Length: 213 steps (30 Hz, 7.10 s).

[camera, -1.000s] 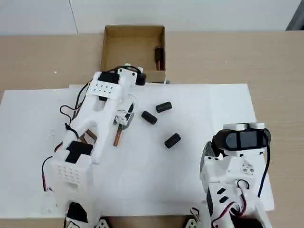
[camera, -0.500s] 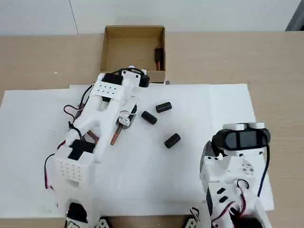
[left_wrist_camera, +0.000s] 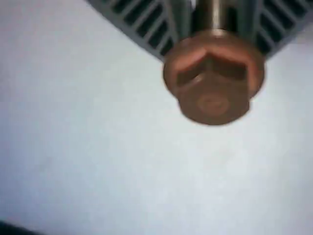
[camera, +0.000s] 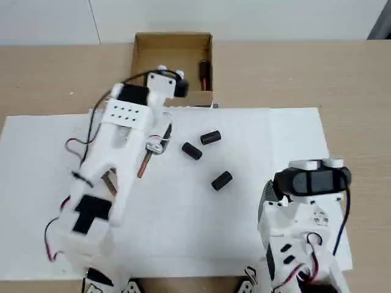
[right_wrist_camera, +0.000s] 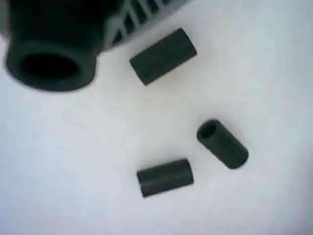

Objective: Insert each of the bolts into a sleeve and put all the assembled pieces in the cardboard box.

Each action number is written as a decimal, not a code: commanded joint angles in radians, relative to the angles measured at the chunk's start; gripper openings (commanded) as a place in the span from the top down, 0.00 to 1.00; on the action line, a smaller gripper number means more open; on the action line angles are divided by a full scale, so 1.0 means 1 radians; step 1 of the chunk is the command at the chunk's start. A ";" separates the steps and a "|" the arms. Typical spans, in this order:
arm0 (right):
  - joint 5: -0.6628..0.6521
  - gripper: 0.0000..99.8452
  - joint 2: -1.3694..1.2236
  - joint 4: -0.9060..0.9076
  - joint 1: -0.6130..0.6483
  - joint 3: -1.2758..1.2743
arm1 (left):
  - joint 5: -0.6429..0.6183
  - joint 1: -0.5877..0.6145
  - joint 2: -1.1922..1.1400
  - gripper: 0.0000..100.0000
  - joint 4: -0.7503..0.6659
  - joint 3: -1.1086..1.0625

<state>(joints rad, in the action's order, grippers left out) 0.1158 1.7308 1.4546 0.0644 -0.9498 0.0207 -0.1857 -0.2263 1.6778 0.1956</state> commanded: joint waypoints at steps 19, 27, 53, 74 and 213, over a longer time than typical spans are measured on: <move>-0.215 1.00 0.085 -0.016 -0.007 0.071 | -0.002 0.006 0.746 0.99 0.055 -0.174; -0.150 1.00 0.084 -0.051 -0.077 0.023 | -0.003 0.008 1.154 0.99 -0.201 -0.621; -0.143 1.00 0.084 -0.676 0.351 -0.511 | -0.368 -0.002 2.042 0.99 -0.710 -1.463; -0.153 1.00 0.084 -0.918 0.710 -0.726 | -0.772 -0.176 2.041 0.99 -0.841 -1.523; -0.146 1.00 0.068 -0.682 0.444 -0.577 | -0.048 0.164 2.039 1.00 -0.654 -1.833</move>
<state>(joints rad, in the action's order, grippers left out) -0.0391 1.7967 0.7595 0.5140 -1.6372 -0.0330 -0.0230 1.8052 1.0273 -1.6364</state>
